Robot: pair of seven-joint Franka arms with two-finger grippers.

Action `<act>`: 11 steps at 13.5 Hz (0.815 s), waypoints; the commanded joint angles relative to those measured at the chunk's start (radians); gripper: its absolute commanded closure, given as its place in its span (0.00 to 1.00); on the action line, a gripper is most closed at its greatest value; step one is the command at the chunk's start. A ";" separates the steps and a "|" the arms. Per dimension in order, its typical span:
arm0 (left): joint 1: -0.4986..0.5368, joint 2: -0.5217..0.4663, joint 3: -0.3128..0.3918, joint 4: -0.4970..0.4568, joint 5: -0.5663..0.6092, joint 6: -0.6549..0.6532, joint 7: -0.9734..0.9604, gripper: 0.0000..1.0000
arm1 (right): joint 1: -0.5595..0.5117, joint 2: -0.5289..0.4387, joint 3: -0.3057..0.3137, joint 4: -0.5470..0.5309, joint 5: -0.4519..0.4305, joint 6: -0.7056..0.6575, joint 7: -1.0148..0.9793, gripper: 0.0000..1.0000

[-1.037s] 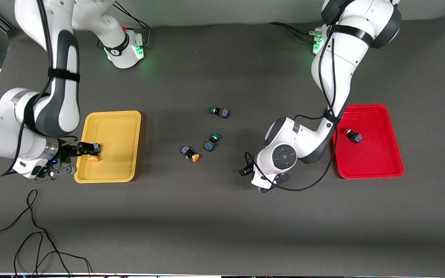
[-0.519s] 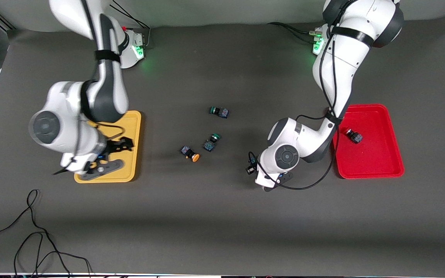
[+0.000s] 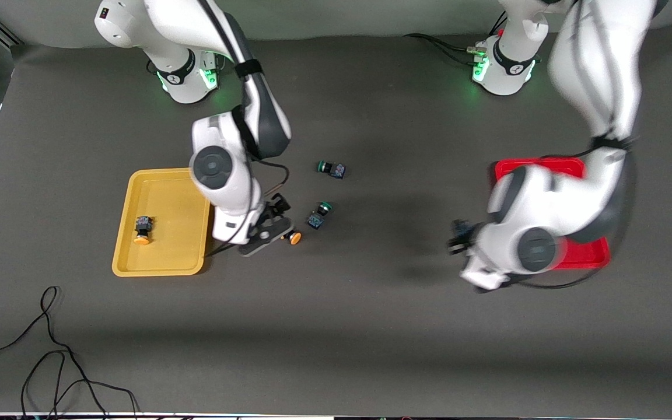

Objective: Place red and yellow buttons in trays
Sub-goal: 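Grasp the red button with the left gripper while the right gripper reaches yellow, then place red button in red tray with the left gripper while the right gripper lifts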

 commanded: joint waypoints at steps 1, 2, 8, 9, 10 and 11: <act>0.155 -0.197 -0.003 -0.340 0.062 0.099 0.236 1.00 | -0.003 -0.006 0.078 -0.106 0.007 0.193 -0.080 0.00; 0.227 -0.240 -0.001 -0.459 0.097 0.203 0.335 1.00 | -0.003 0.014 0.108 -0.143 0.007 0.280 -0.080 0.00; 0.483 -0.131 0.000 -0.611 0.182 0.564 0.643 1.00 | -0.040 0.089 0.188 -0.249 0.010 0.527 -0.080 0.01; 0.485 -0.112 0.000 -0.612 0.182 0.585 0.643 1.00 | -0.049 0.089 0.197 -0.249 0.035 0.527 -0.080 0.10; 0.485 -0.095 0.000 -0.611 0.182 0.591 0.642 1.00 | -0.052 0.089 0.208 -0.248 0.067 0.524 -0.082 0.25; 0.488 -0.089 0.002 -0.611 0.182 0.598 0.642 1.00 | -0.052 0.087 0.211 -0.245 0.082 0.516 -0.080 0.46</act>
